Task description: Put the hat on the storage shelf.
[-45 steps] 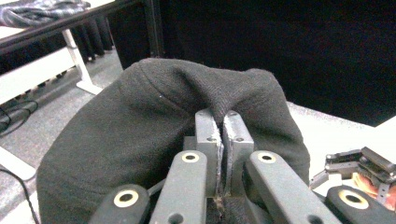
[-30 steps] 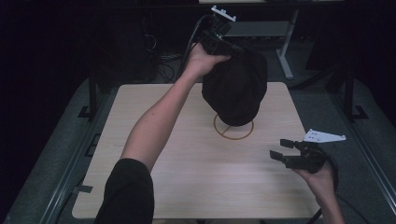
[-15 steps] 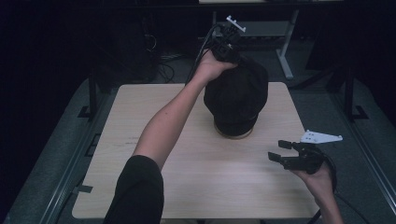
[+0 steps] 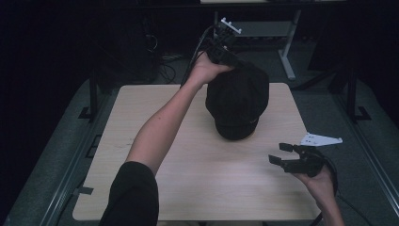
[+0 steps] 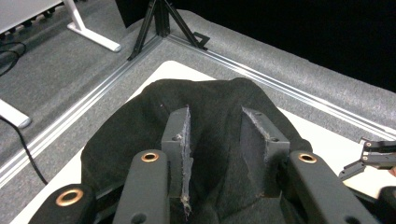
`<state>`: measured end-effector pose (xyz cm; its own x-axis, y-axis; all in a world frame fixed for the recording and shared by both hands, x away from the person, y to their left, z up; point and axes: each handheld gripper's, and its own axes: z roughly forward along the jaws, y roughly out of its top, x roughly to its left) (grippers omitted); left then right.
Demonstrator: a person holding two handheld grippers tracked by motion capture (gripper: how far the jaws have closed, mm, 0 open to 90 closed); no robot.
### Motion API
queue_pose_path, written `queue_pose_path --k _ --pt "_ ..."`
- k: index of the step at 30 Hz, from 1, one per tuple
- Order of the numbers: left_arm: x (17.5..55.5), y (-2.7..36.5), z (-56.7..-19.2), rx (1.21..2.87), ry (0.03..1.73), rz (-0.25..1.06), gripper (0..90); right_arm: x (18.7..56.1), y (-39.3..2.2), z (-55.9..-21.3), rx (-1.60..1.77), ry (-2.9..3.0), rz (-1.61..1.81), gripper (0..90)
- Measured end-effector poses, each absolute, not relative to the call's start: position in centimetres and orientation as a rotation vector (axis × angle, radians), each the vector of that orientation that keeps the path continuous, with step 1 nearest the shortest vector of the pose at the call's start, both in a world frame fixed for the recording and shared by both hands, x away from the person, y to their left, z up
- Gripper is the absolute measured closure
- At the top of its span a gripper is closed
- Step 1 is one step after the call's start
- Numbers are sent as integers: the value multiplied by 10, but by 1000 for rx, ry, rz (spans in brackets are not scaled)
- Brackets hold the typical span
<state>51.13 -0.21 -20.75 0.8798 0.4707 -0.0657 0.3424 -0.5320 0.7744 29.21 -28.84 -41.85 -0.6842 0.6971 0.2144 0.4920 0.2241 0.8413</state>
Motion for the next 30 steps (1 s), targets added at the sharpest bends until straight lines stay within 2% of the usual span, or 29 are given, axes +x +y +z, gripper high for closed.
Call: queue_pose_path --k 20,30 --pt "490 25 -203 2130 596 209 514 294 -282 -423 1135 2294 1426 229" --pt "482 46 -212 2101 621 204 485 296 -277 -424 1130 2301 1406 216"
